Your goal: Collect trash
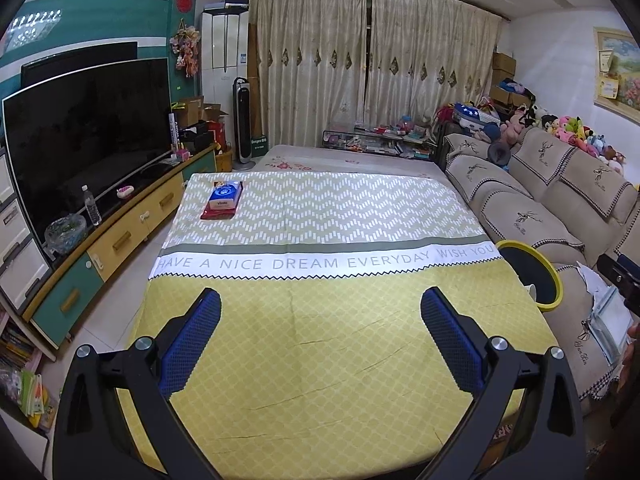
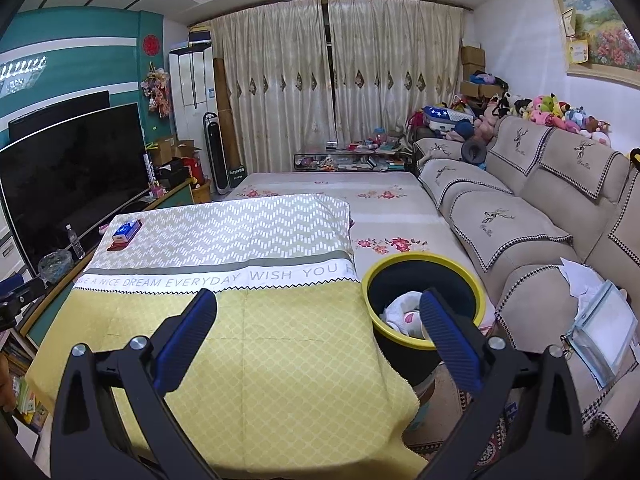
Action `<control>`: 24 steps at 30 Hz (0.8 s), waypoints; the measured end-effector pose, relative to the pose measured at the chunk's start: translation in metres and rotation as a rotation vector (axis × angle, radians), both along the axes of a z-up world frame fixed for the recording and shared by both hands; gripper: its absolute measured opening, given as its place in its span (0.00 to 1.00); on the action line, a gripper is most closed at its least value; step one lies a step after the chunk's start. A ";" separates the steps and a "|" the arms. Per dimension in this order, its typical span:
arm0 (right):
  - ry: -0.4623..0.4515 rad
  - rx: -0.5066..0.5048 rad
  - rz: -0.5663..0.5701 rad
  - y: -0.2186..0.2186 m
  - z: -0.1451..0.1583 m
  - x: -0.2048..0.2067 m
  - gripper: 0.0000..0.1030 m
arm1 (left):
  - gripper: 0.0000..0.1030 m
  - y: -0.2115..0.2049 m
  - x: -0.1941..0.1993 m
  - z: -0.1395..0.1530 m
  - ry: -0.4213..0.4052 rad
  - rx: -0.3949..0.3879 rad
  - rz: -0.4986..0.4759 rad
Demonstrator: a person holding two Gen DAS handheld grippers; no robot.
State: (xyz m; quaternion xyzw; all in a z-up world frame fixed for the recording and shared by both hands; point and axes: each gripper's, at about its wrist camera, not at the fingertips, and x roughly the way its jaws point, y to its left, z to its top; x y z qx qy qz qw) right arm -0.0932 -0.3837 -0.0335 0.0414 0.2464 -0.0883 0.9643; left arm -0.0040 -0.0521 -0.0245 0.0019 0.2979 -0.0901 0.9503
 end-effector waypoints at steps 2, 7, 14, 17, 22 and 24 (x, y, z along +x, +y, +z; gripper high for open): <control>0.002 0.002 0.000 0.000 -0.002 0.002 0.94 | 0.96 -0.002 -0.001 0.000 0.001 0.004 -0.004; 0.007 0.003 -0.001 -0.001 -0.004 0.006 0.94 | 0.96 -0.002 -0.001 0.000 0.006 0.002 -0.009; 0.004 0.000 0.001 0.001 -0.005 0.008 0.94 | 0.96 0.003 0.001 0.001 0.009 -0.005 -0.004; 0.003 -0.001 0.003 0.002 -0.006 0.009 0.94 | 0.96 0.005 0.000 0.001 0.009 -0.003 0.001; 0.004 -0.002 0.005 0.003 -0.005 0.010 0.94 | 0.96 0.005 0.001 0.001 0.013 -0.005 0.004; 0.005 -0.002 0.006 0.003 -0.005 0.011 0.94 | 0.96 0.005 0.001 0.000 0.015 -0.005 0.002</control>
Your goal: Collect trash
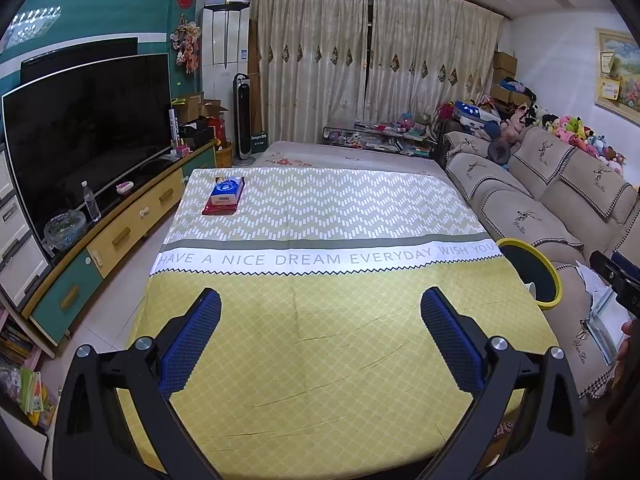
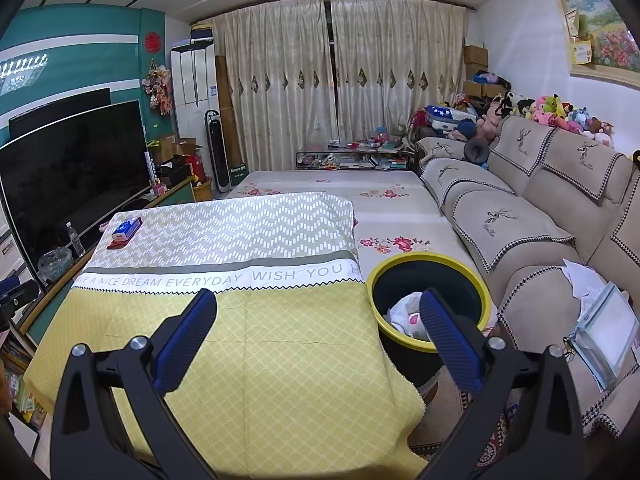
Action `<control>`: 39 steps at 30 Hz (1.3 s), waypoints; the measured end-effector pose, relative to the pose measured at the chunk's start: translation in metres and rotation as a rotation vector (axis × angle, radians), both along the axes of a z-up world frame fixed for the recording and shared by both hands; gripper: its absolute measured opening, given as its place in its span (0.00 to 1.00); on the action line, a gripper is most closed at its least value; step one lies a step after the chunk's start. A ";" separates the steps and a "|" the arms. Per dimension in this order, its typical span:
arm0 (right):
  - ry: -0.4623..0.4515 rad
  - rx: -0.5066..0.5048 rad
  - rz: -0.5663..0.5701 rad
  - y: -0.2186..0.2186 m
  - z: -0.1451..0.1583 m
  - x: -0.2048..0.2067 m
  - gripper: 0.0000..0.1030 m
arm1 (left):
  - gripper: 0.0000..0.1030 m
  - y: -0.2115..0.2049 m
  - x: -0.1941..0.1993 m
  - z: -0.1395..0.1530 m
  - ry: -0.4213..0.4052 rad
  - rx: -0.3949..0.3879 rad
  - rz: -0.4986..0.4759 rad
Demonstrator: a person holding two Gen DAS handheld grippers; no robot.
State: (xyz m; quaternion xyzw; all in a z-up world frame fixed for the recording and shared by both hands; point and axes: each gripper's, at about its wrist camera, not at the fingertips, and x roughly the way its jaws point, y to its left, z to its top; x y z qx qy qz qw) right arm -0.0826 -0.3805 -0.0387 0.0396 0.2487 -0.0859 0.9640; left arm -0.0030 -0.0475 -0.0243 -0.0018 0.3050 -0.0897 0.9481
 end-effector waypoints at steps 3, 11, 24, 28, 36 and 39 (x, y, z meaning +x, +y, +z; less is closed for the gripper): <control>0.003 0.000 0.002 0.001 -0.001 0.001 0.94 | 0.96 -0.001 0.000 -0.001 0.003 0.000 -0.002; 0.005 0.002 0.004 0.001 -0.002 0.002 0.94 | 0.96 -0.002 0.002 -0.003 0.013 -0.004 -0.006; 0.006 0.005 0.009 0.002 -0.003 0.003 0.94 | 0.96 -0.002 0.004 -0.008 0.020 -0.005 -0.008; 0.008 0.004 0.008 0.001 -0.004 0.004 0.94 | 0.96 -0.004 0.004 -0.010 0.023 -0.003 -0.012; 0.016 0.008 0.010 0.002 -0.010 0.008 0.94 | 0.96 -0.006 0.006 -0.011 0.029 0.000 -0.018; 0.017 0.008 0.012 0.001 -0.010 0.009 0.94 | 0.96 -0.006 0.007 -0.012 0.031 -0.002 -0.018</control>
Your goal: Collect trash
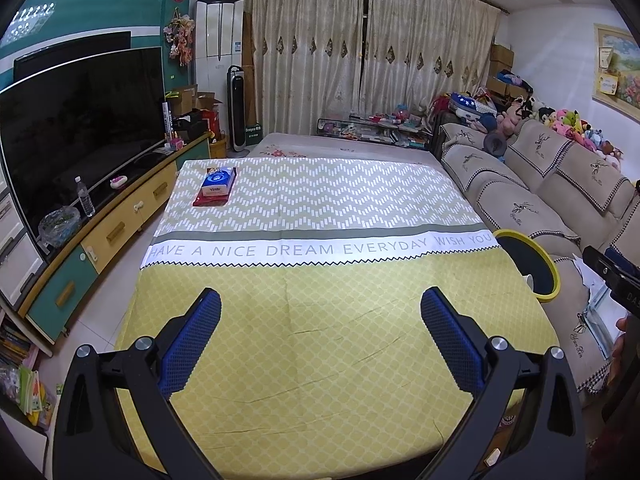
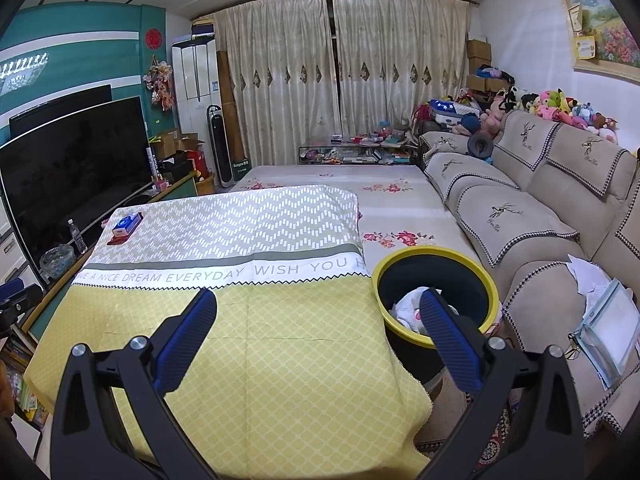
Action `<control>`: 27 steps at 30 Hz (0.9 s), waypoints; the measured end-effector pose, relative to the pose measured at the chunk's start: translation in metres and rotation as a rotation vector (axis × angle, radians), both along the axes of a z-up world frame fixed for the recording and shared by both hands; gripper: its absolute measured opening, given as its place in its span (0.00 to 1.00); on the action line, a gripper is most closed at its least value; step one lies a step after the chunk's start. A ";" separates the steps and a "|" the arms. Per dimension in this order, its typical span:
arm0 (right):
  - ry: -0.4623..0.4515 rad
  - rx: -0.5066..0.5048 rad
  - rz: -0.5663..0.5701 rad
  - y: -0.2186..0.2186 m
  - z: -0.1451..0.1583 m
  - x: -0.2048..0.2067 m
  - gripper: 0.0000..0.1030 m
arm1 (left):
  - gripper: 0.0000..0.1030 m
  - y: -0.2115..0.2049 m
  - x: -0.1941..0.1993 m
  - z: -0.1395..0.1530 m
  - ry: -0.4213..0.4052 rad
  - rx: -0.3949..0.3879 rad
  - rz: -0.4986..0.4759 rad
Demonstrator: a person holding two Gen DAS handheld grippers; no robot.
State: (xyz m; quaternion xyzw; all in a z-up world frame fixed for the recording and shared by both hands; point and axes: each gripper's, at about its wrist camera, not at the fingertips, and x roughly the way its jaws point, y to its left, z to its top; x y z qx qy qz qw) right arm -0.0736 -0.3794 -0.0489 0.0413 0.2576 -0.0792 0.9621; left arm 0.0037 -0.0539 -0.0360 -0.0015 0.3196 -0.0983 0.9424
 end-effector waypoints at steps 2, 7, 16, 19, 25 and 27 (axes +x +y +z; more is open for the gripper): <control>0.000 0.000 -0.001 0.000 0.000 0.000 0.94 | 0.96 0.000 0.000 0.000 0.002 -0.003 -0.002; 0.001 0.000 0.000 0.000 0.000 0.000 0.94 | 0.96 0.000 0.000 -0.001 0.003 -0.003 -0.001; 0.005 0.000 0.001 0.001 -0.001 0.002 0.94 | 0.96 -0.004 0.000 -0.004 0.009 0.006 -0.007; 0.006 0.000 0.000 0.002 -0.001 0.003 0.94 | 0.96 -0.004 0.001 -0.004 0.009 0.008 -0.005; 0.008 0.000 0.002 0.002 -0.002 0.003 0.94 | 0.96 -0.004 0.003 -0.004 0.014 0.010 -0.001; 0.011 -0.001 0.005 0.003 -0.004 0.004 0.94 | 0.96 -0.007 0.004 -0.005 0.013 0.020 -0.008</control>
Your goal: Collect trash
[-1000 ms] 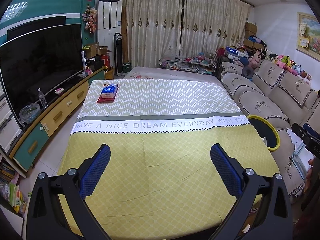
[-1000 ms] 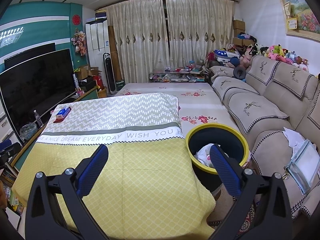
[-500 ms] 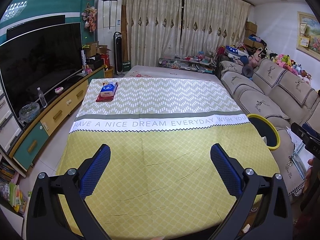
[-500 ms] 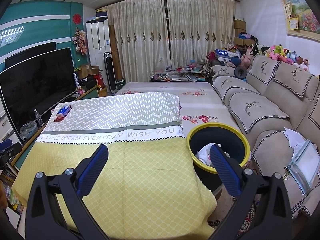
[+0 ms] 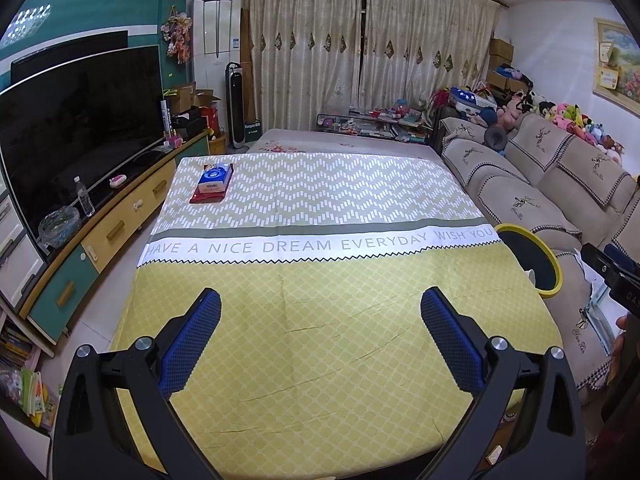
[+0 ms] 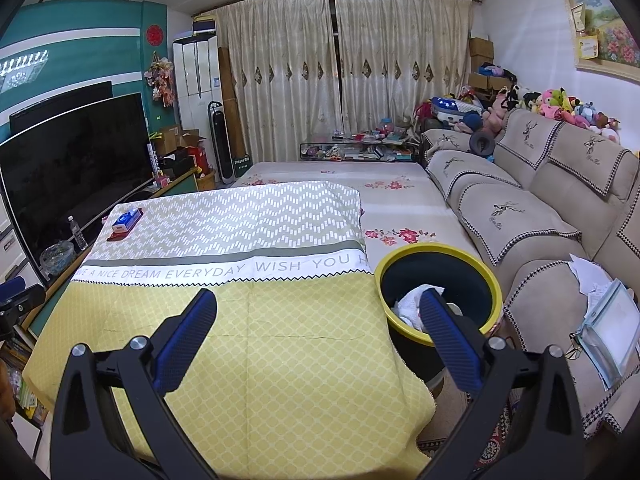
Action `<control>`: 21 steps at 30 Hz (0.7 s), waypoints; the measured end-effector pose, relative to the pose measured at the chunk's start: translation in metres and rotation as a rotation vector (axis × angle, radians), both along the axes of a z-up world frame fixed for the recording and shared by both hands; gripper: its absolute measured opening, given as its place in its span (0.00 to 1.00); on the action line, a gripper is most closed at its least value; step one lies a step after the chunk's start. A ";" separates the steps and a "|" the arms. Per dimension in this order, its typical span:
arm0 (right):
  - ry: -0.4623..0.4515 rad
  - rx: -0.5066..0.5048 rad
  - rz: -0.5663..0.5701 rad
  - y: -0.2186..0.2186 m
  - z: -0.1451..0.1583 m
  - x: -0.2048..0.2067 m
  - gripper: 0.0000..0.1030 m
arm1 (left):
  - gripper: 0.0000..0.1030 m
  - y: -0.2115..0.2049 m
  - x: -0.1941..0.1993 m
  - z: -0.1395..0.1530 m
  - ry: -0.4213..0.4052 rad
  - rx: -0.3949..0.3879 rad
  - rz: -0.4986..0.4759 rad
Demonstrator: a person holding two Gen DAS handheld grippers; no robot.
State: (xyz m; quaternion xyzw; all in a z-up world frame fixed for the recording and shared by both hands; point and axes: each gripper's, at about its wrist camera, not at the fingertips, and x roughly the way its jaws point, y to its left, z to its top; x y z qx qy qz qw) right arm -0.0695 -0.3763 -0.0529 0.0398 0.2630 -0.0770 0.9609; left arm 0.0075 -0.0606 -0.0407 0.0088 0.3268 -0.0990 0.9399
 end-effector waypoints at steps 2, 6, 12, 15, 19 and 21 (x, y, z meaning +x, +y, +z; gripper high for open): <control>0.003 0.000 0.003 0.000 -0.002 0.001 0.94 | 0.96 -0.002 0.001 -0.001 0.004 0.006 -0.004; 0.004 0.000 0.003 0.000 -0.004 0.002 0.94 | 0.96 -0.001 0.005 -0.004 0.018 -0.001 0.000; 0.011 0.003 0.001 -0.002 -0.006 0.005 0.94 | 0.96 0.000 0.010 -0.005 0.024 -0.005 0.017; 0.017 0.004 0.009 -0.001 -0.008 0.007 0.94 | 0.96 0.000 0.007 -0.003 -0.007 -0.015 0.001; 0.023 0.004 0.018 -0.003 -0.007 0.011 0.94 | 0.94 0.002 0.010 0.001 -0.031 -0.028 -0.002; 0.029 0.002 0.032 -0.003 -0.006 0.016 0.94 | 0.96 0.005 0.018 0.002 -0.024 -0.024 0.020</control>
